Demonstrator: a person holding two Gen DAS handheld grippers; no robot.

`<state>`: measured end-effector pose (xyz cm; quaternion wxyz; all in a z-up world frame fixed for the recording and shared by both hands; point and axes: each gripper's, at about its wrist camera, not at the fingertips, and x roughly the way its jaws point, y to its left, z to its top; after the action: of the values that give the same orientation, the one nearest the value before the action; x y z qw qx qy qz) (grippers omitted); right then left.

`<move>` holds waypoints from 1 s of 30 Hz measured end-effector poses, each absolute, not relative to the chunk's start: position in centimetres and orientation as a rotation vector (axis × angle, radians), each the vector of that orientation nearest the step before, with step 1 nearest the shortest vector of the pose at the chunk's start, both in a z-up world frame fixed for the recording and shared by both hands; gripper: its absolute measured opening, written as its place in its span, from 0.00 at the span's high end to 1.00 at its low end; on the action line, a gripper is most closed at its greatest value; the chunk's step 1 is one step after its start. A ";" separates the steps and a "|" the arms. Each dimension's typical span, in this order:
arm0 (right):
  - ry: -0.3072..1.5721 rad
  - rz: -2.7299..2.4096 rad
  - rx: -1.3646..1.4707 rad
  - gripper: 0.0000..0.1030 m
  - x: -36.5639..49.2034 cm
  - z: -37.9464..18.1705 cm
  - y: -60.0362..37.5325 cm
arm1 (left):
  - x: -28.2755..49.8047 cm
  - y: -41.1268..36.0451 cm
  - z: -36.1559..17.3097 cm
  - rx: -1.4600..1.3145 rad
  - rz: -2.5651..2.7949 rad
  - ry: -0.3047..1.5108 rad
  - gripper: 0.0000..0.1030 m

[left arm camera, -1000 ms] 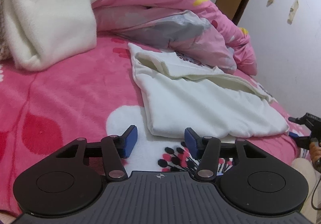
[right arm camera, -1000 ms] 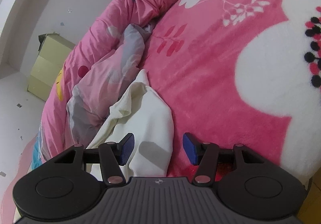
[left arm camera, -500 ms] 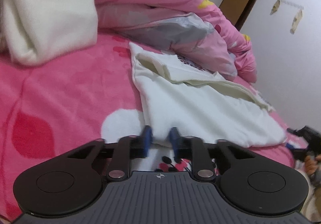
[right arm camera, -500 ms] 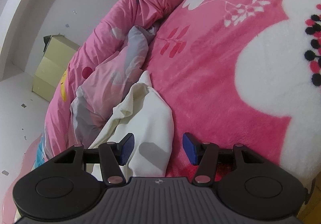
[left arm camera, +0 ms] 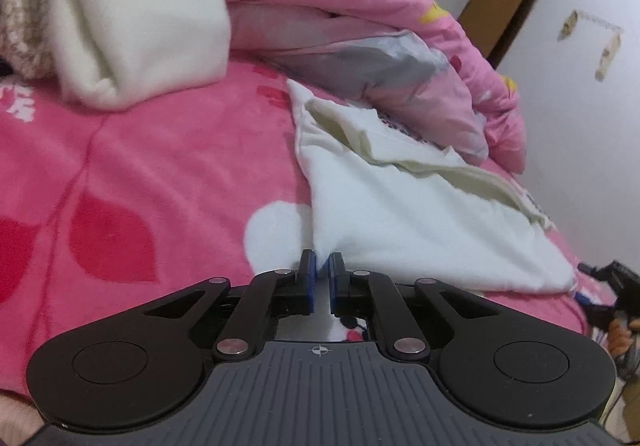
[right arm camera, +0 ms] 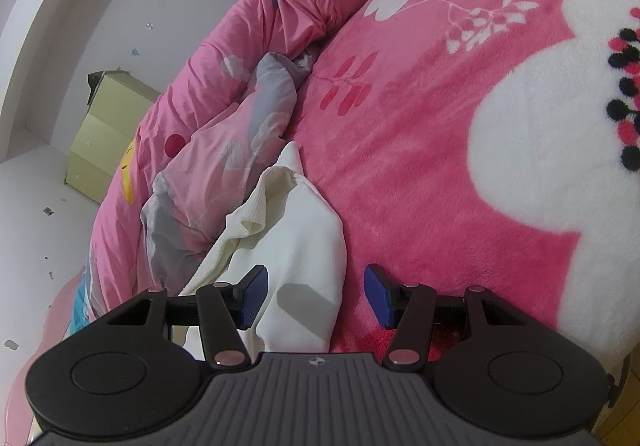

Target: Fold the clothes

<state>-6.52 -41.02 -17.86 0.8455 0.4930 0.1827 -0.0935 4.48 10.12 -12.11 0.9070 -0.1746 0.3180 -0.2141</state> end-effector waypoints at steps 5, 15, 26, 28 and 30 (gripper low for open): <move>0.381 -0.194 1.044 0.46 -6.5 -17.9 -41.1 | 4.2 11.5 -12.5 -0.420 -0.400 0.679 0.96; 0.378 -0.193 1.047 0.46 -6.7 -18.0 -41.1 | 2.4 10.9 -10.4 -0.354 -0.371 0.588 0.92; 0.378 -0.194 1.045 0.46 -6.7 -18.0 -41.0 | 3.7 6.2 -8.9 -0.278 -0.482 0.578 0.79; 0.378 -0.194 1.045 0.46 -6.7 -18.0 -41.0 | 3.8 5.6 -9.1 -0.266 -0.492 0.582 0.77; 0.378 -0.194 1.046 0.46 -6.6 -18.0 -41.0 | 3.8 5.3 -9.4 -0.251 -0.498 0.589 0.73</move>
<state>-6.65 -41.01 -18.04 0.8447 0.4958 0.1793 -0.0921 3.84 5.27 -9.41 0.9189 -0.1219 0.2865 -0.2421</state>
